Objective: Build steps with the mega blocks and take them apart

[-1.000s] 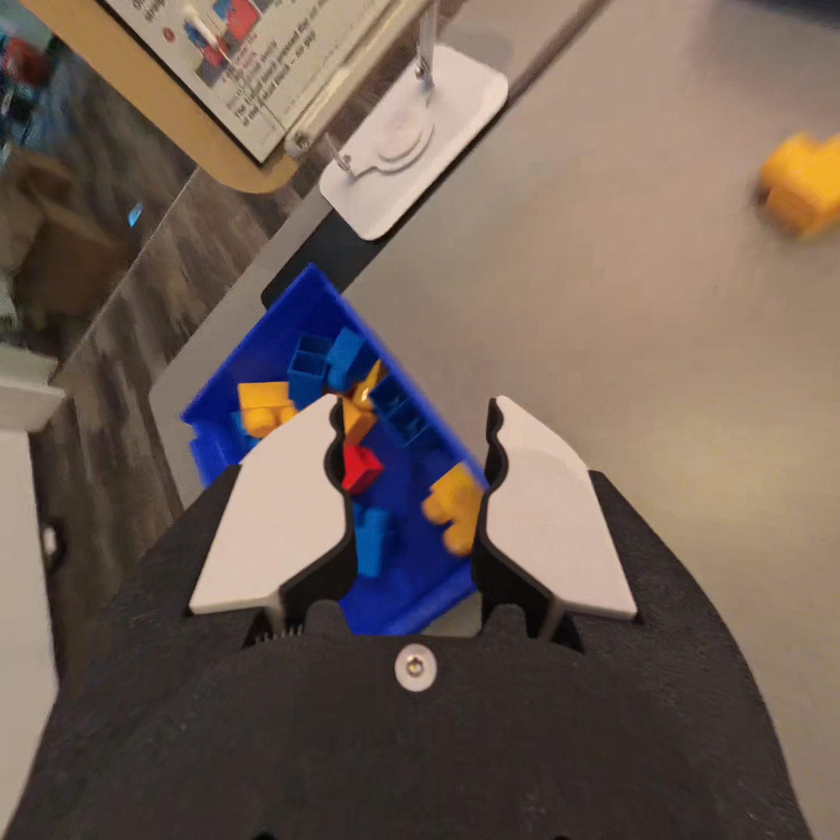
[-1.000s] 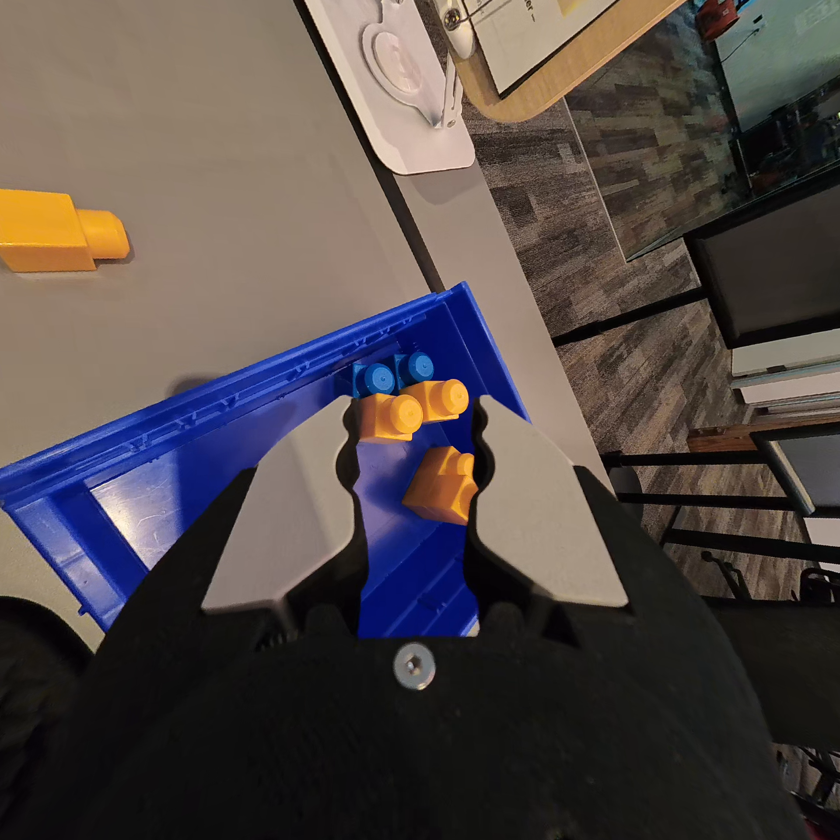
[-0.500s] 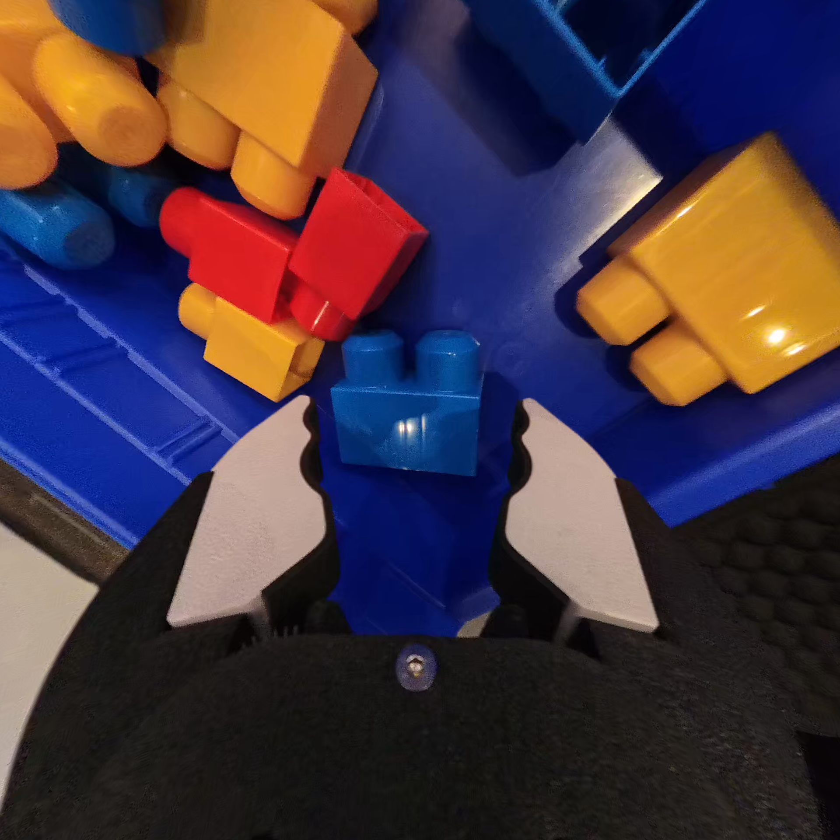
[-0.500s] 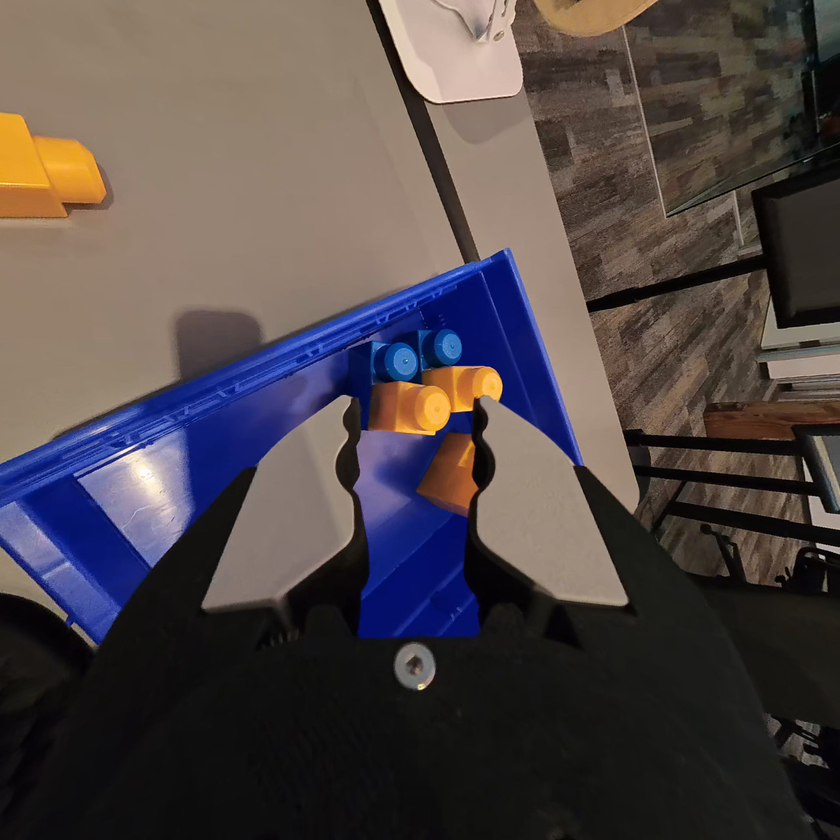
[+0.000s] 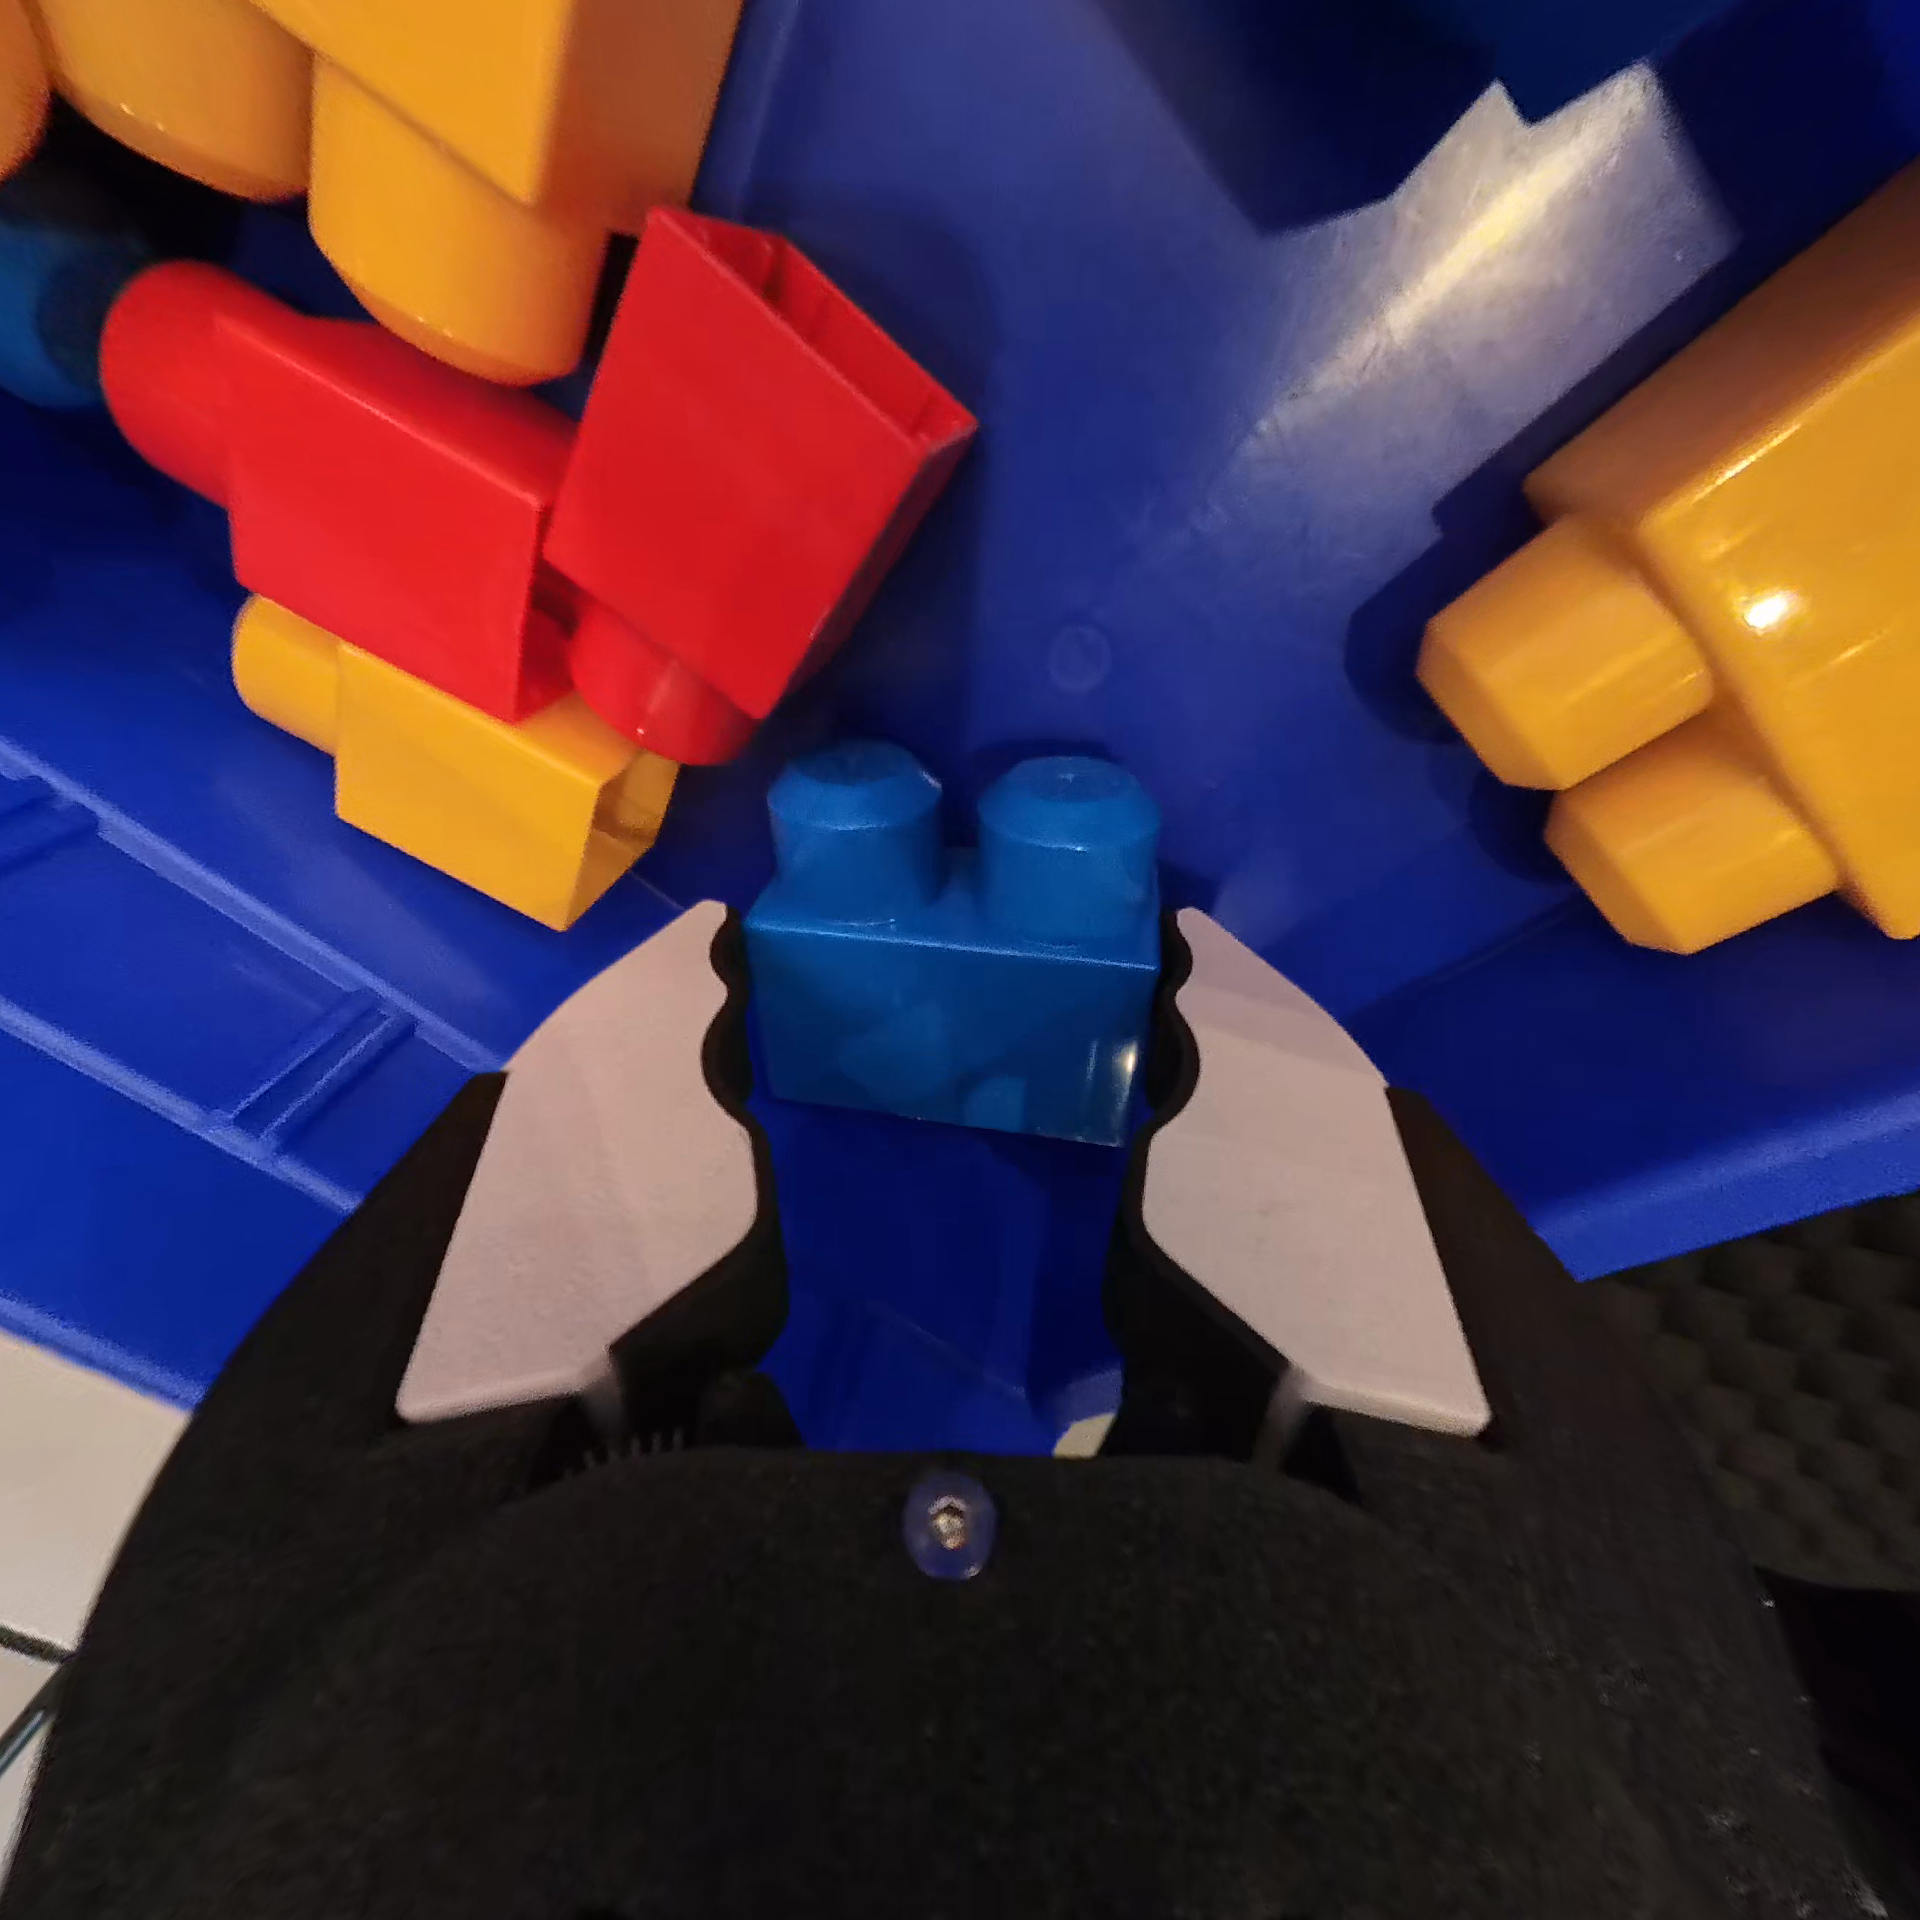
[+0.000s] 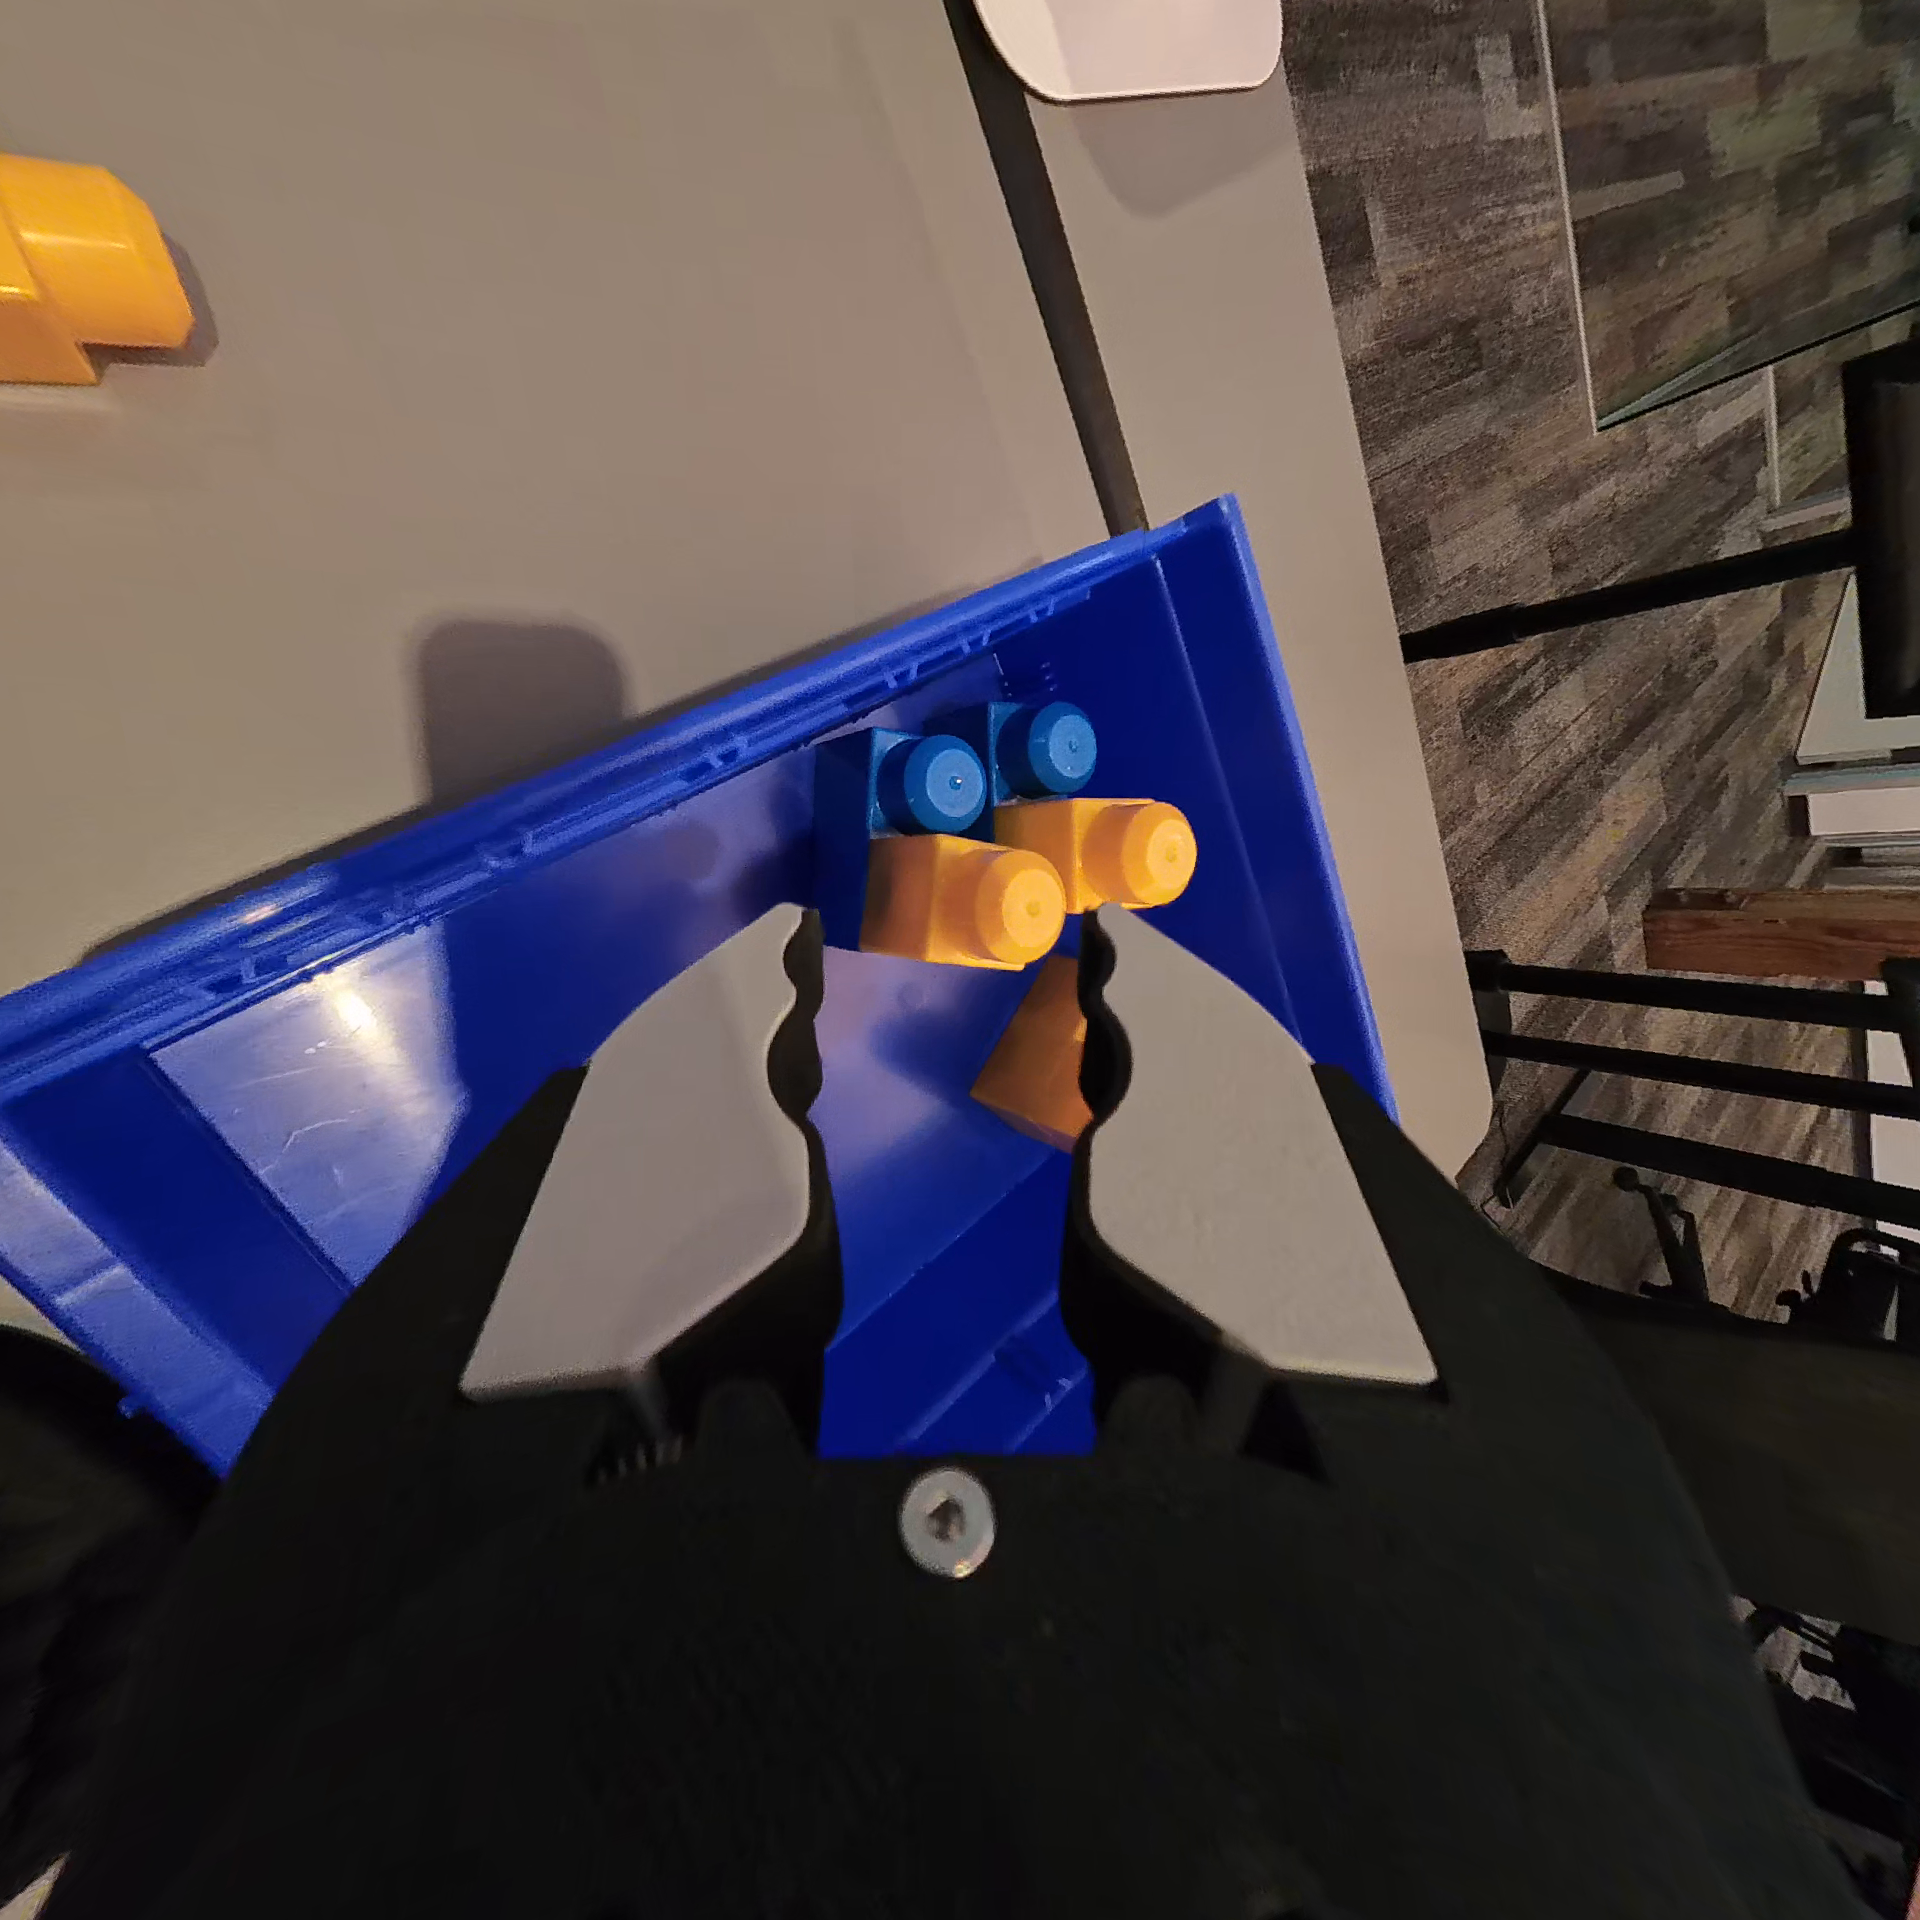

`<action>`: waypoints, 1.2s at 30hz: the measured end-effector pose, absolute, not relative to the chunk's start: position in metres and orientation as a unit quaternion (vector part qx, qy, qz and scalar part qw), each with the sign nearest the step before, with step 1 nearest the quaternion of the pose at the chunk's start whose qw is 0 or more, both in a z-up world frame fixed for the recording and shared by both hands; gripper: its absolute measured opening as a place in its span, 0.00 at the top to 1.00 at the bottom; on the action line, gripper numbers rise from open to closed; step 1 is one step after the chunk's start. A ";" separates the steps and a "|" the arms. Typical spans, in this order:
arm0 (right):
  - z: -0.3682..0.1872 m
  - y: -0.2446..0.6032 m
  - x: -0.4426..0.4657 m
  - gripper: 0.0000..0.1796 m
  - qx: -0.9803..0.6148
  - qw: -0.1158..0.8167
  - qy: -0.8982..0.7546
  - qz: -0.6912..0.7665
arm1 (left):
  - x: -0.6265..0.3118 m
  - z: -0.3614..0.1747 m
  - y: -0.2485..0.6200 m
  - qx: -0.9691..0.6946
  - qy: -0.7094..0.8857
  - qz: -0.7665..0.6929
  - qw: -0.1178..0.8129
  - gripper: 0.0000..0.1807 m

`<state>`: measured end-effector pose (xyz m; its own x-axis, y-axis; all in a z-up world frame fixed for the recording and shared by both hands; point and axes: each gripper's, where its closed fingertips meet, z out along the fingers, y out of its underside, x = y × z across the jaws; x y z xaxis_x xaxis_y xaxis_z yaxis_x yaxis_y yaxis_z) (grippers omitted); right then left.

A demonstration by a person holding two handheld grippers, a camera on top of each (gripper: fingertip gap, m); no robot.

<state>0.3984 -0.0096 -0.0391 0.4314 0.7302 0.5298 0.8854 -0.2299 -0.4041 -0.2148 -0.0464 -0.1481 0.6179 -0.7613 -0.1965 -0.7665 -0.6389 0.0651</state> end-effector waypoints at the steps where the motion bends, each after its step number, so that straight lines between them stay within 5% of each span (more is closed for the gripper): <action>1: -0.038 -0.010 0.398 0.73 -0.775 0.340 -0.520 -0.113 | -0.215 -0.145 -0.045 -0.900 0.422 0.108 0.019 0.58; 9: -0.030 -0.012 0.396 0.73 -0.769 0.353 -0.521 -0.110 | -0.202 -0.079 -0.043 -0.898 0.381 0.176 0.131 0.58; 16: -0.019 -0.009 0.393 0.73 -0.772 0.368 -0.503 -0.127 | -0.071 0.021 -0.060 -0.844 0.380 0.153 0.348 0.58; 20: 0.012 -0.017 0.361 0.73 -0.771 0.427 -0.468 -0.063 | 0.025 0.009 -0.078 -0.801 0.426 0.080 0.412 0.59; 26: 0.060 -0.070 0.231 0.73 -0.720 0.482 -0.398 0.302 | 0.127 -0.031 -0.074 -0.766 0.458 0.015 0.451 0.59; 36: -0.024 -0.070 0.163 0.70 -0.791 0.341 -0.343 0.376 | 0.173 -0.032 -0.061 -0.742 0.469 0.045 0.476 0.59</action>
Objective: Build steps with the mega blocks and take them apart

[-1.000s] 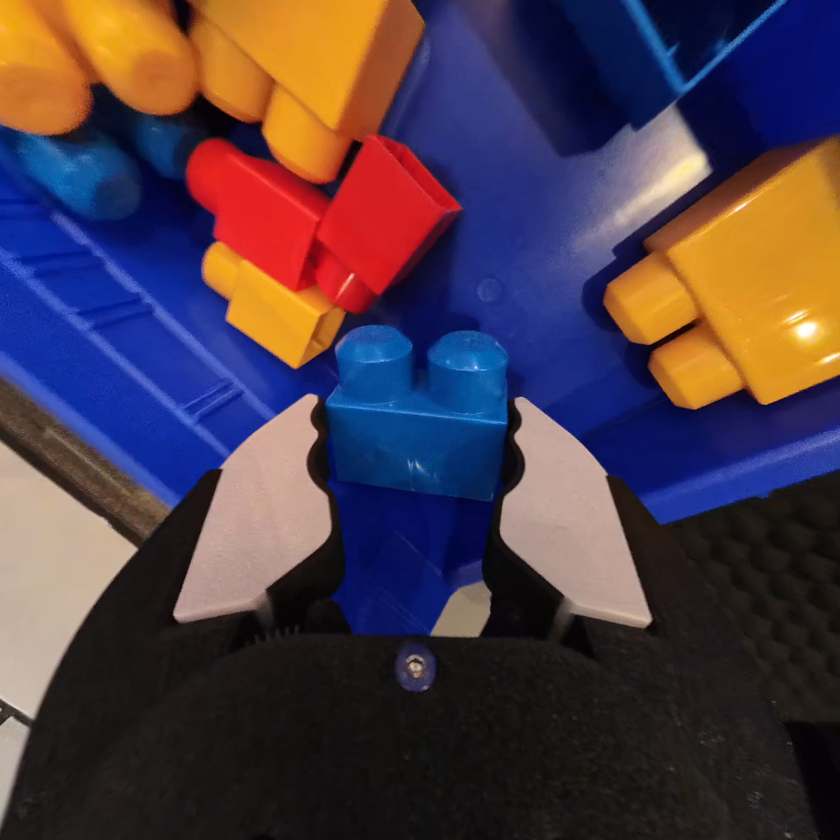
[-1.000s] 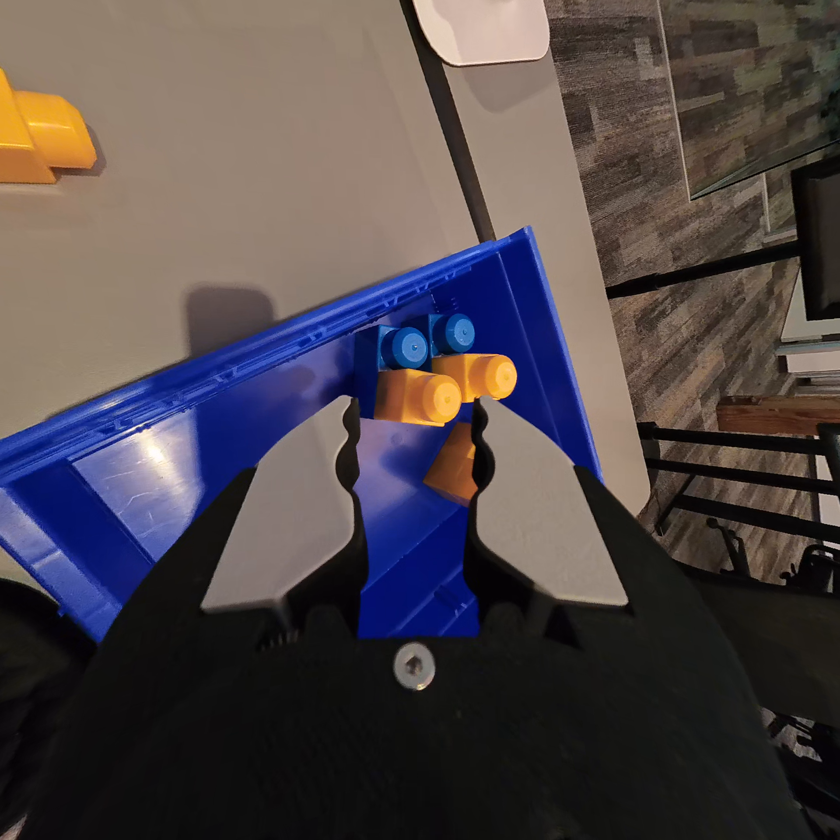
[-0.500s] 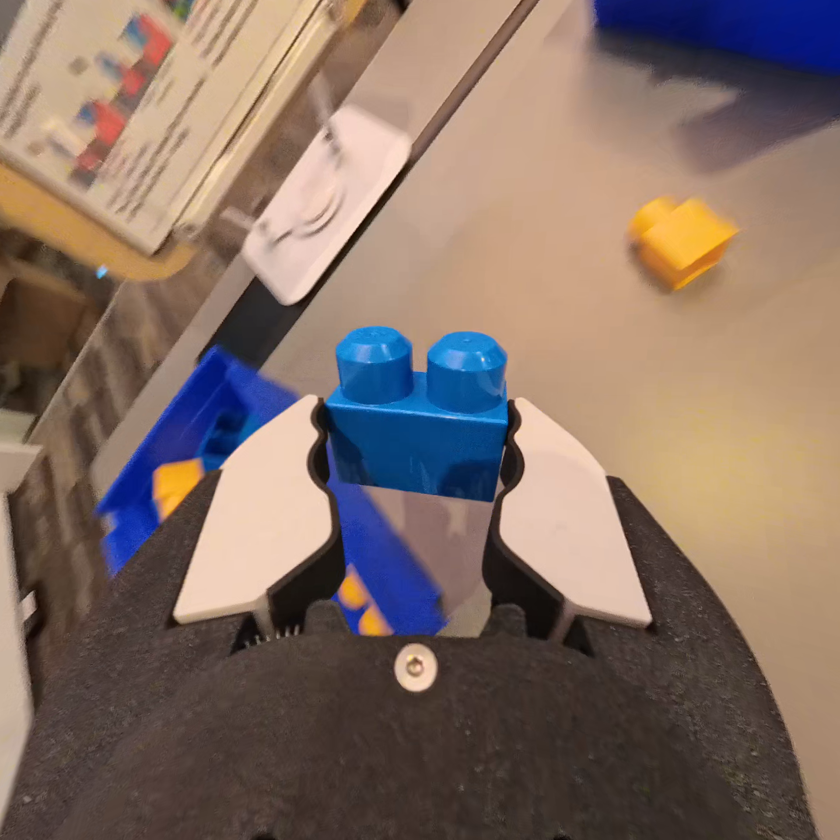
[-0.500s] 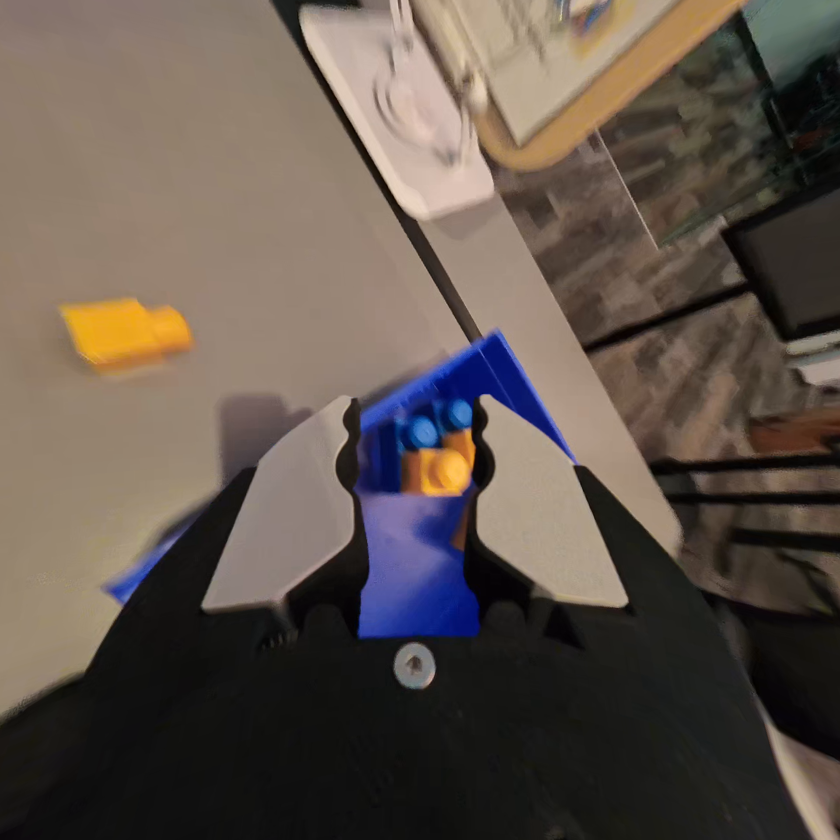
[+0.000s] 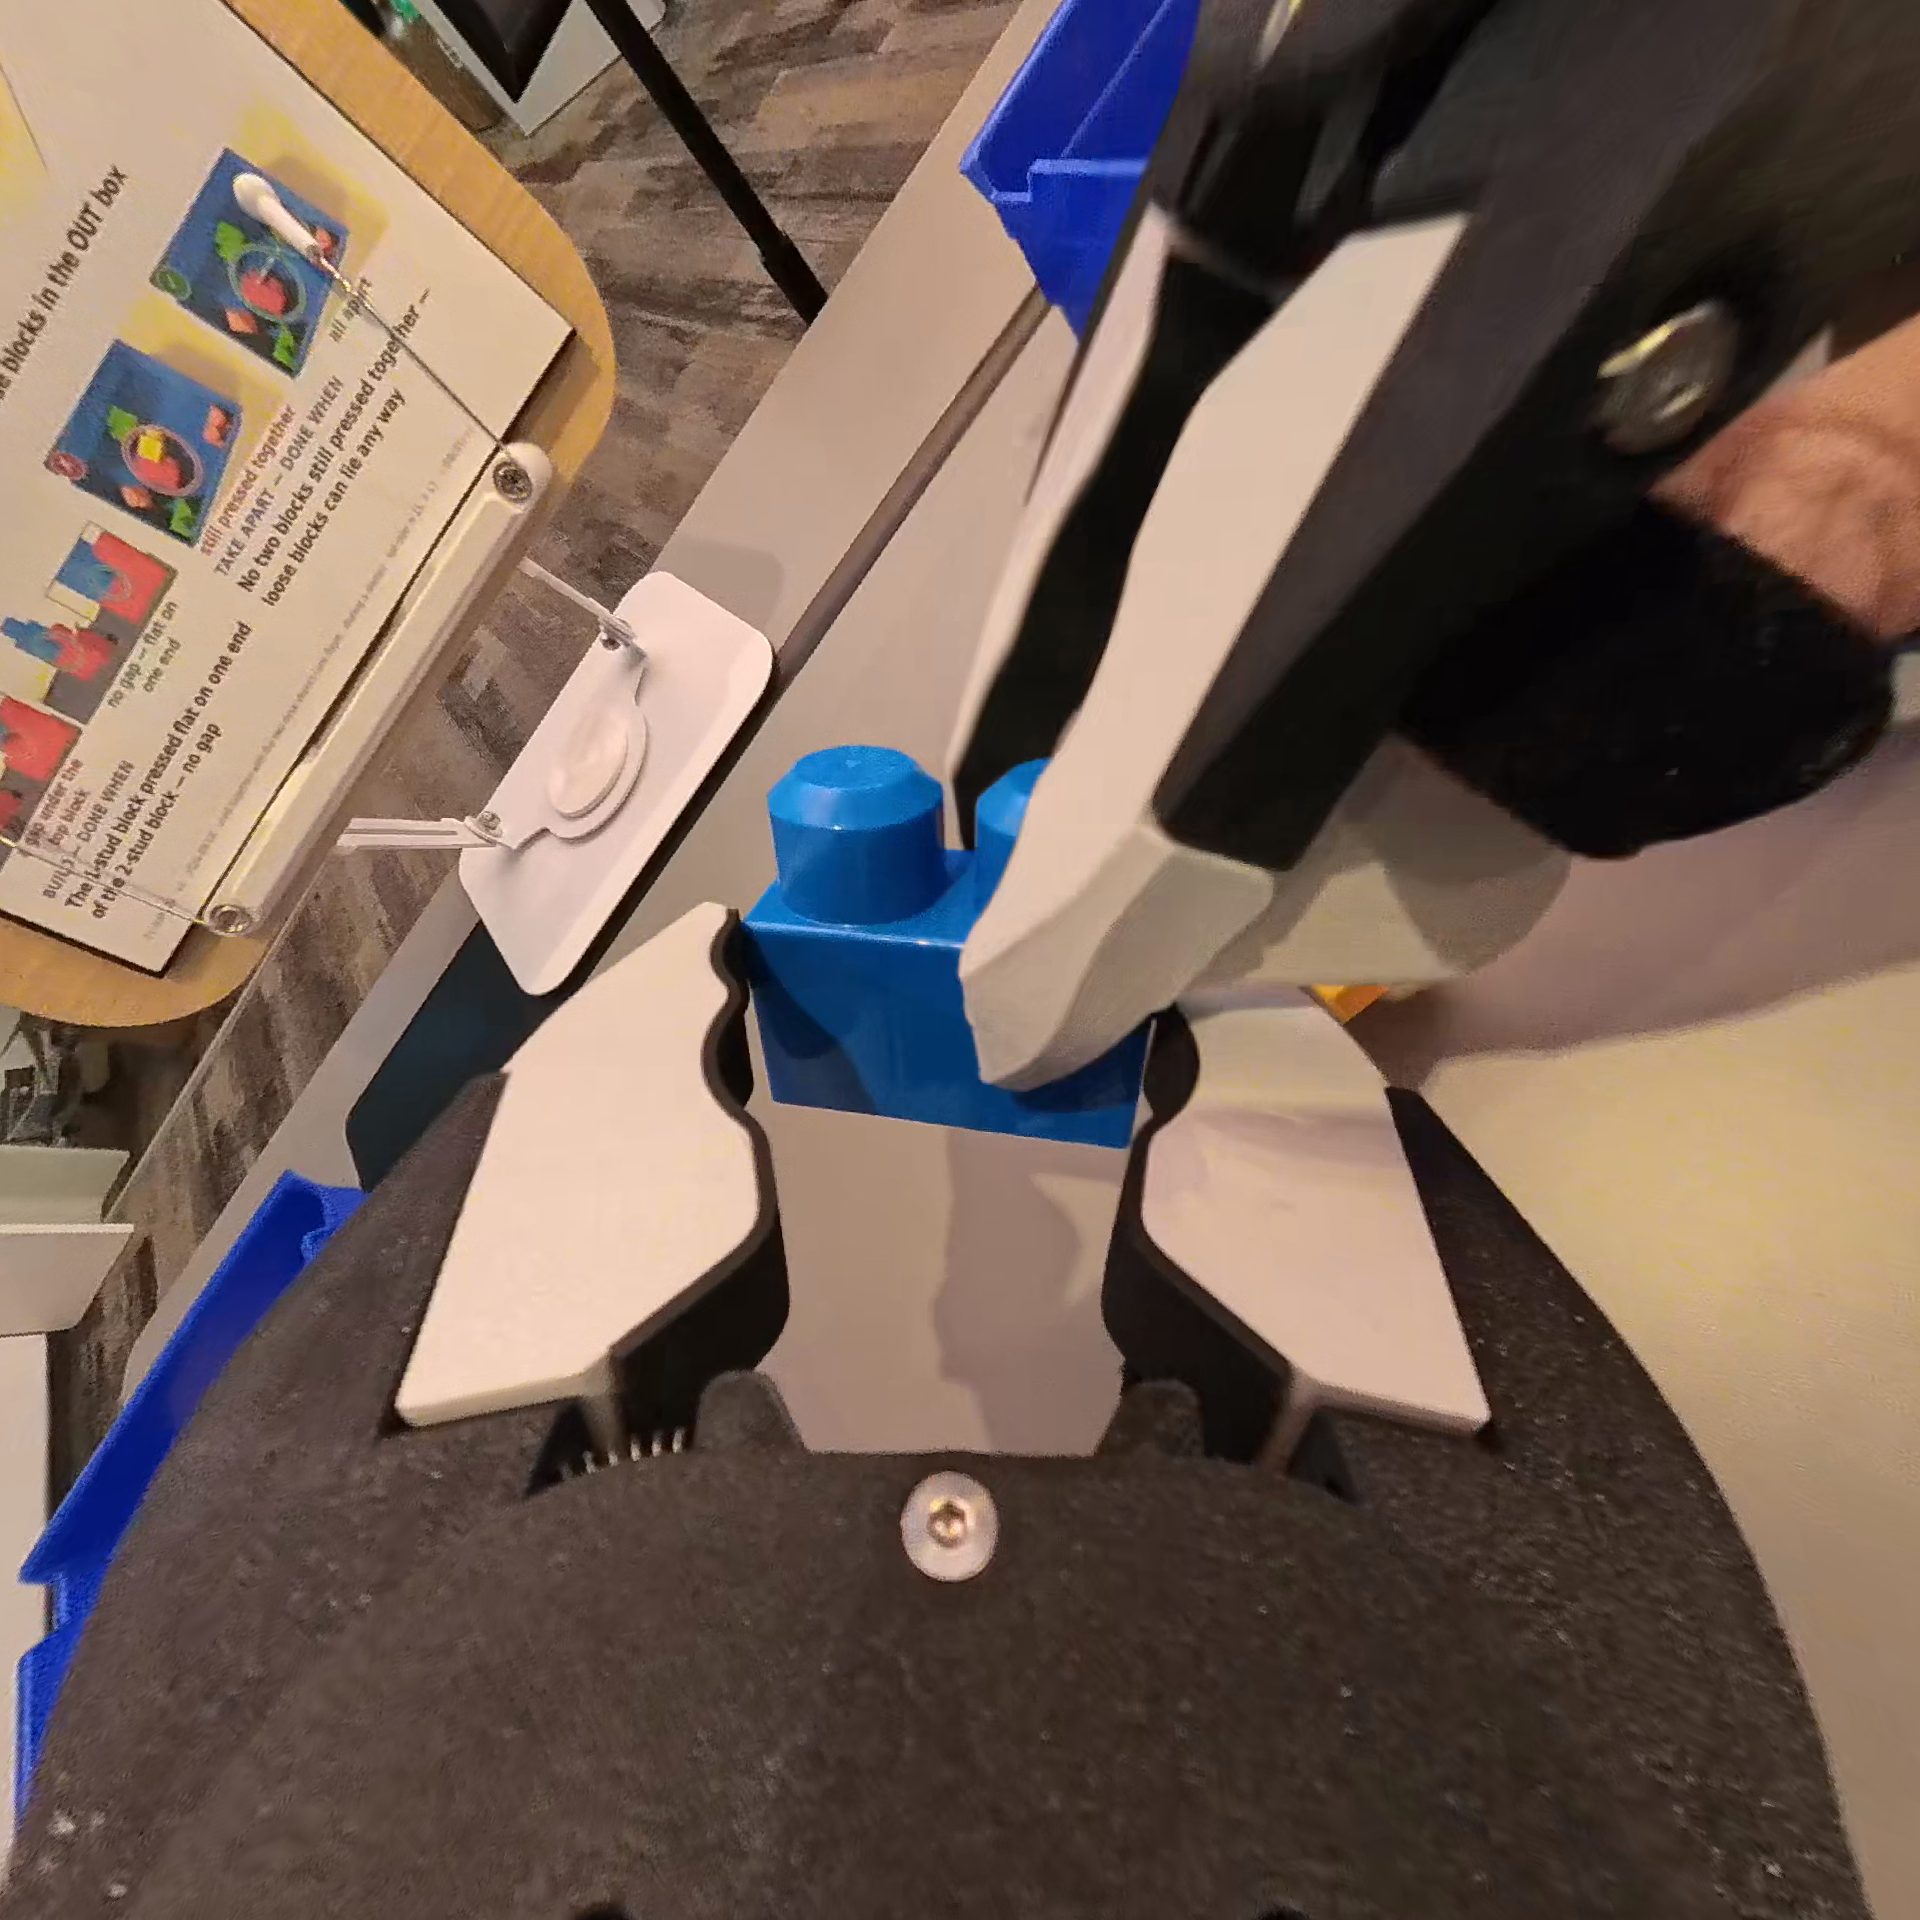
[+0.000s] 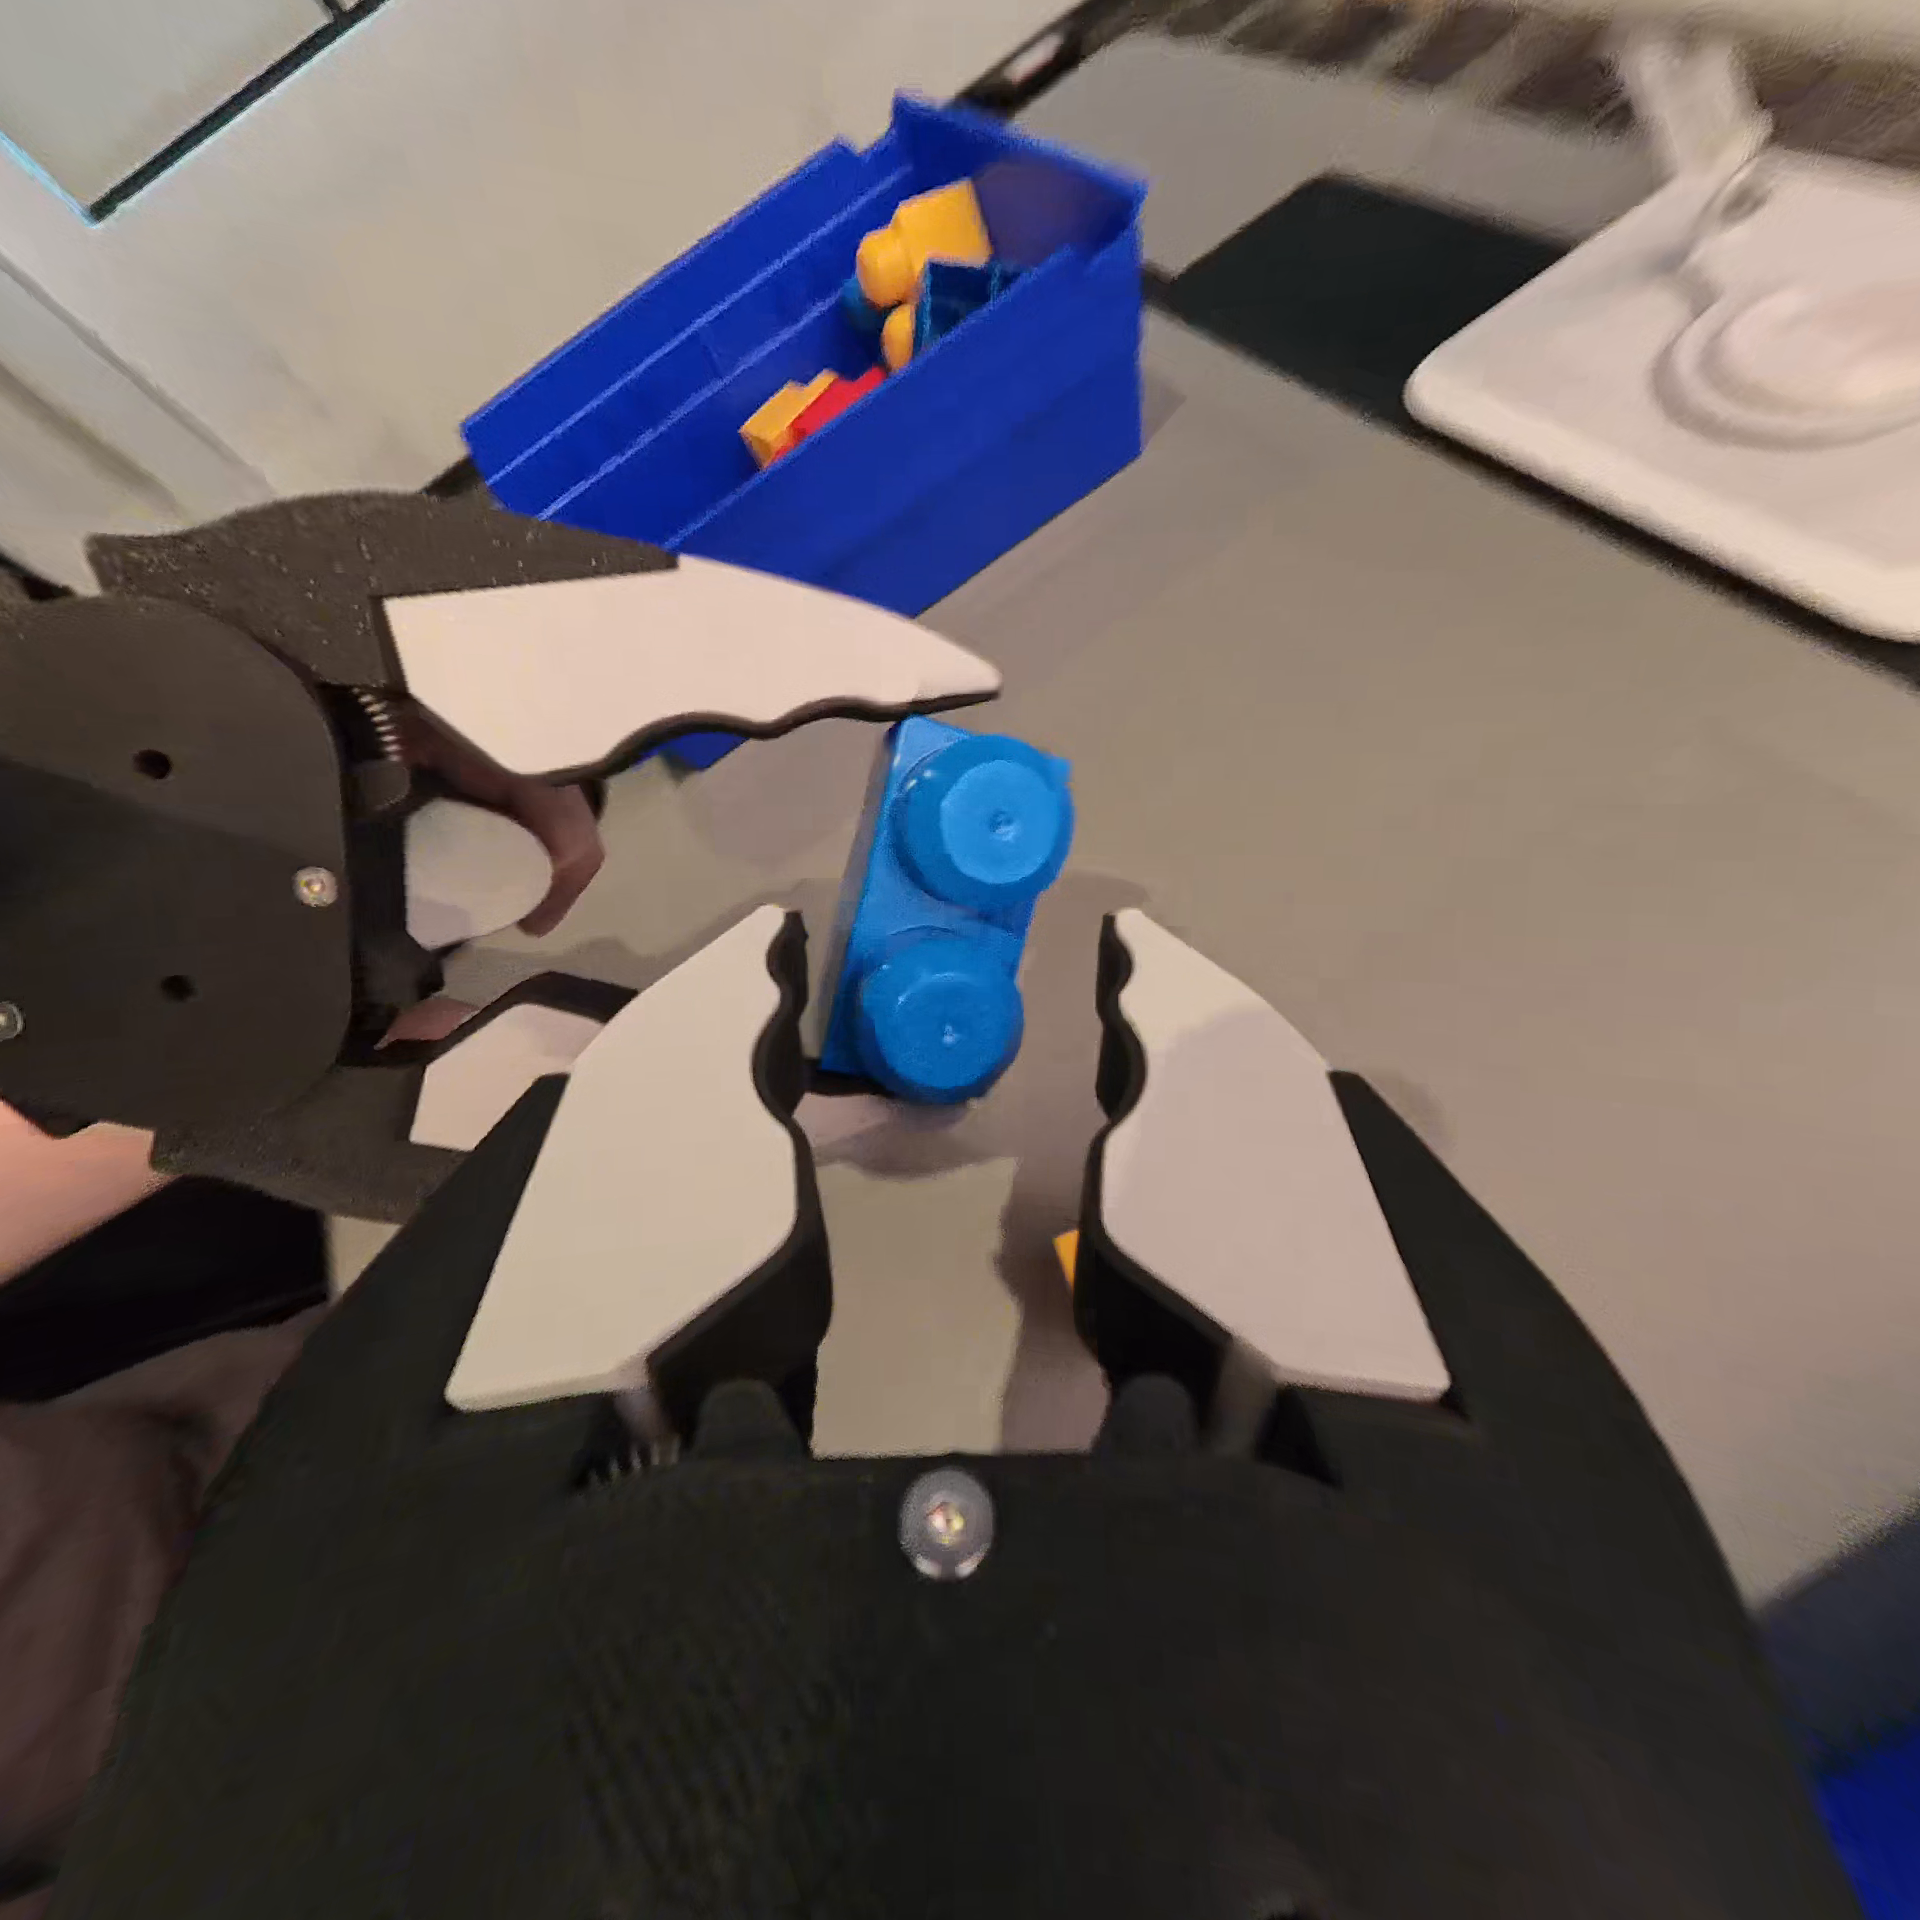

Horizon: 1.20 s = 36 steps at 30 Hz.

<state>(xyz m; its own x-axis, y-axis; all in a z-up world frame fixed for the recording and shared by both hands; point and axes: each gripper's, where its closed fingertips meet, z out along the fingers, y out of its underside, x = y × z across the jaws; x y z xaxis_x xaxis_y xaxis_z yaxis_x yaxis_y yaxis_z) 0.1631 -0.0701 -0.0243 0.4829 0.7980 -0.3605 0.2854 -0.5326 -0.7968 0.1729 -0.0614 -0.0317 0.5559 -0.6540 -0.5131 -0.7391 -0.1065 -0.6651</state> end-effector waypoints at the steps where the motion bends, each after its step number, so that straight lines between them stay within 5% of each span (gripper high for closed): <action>1: -0.029 -0.073 0.161 0.73 -0.793 0.316 -0.344 0.391 | 0.173 -0.034 -0.062 -0.743 0.472 0.046 0.472 0.58; 3: -0.036 -0.073 0.160 0.79 -0.792 0.299 -0.343 0.407 | 0.173 -0.038 -0.062 -0.744 0.478 0.052 0.463 0.58; 10: -0.047 -0.070 0.171 0.80 -0.800 0.270 -0.364 0.392 | 0.160 -0.052 -0.071 -0.763 0.492 0.025 0.419 0.55; 18: -0.021 -0.115 0.178 0.80 -0.691 0.285 -0.564 0.351 | 0.170 -0.033 -0.123 -0.702 0.574 -0.232 0.354 0.58; 22: -0.013 -0.140 0.171 0.80 -0.614 0.308 -0.640 0.344 | 0.176 -0.031 -0.150 -0.660 0.613 -0.305 0.309 0.68; 24: -0.014 -0.145 0.170 0.80 -0.597 0.316 -0.660 0.328 | 0.177 -0.030 -0.150 -0.665 0.602 -0.321 0.304 0.76; 36: 0.013 -0.129 0.162 0.69 -0.601 0.352 -0.560 0.448 | 0.165 0.022 -0.139 -0.635 0.495 -0.444 0.393 0.78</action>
<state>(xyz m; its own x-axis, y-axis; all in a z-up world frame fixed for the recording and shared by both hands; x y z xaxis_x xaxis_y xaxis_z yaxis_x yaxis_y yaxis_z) 0.1616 -0.1290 0.0127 -0.0283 0.9891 -0.1448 0.3575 -0.1253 -0.9255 0.1646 -0.1387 0.0217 0.1160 -0.9776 0.1755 -0.2800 -0.2017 -0.9386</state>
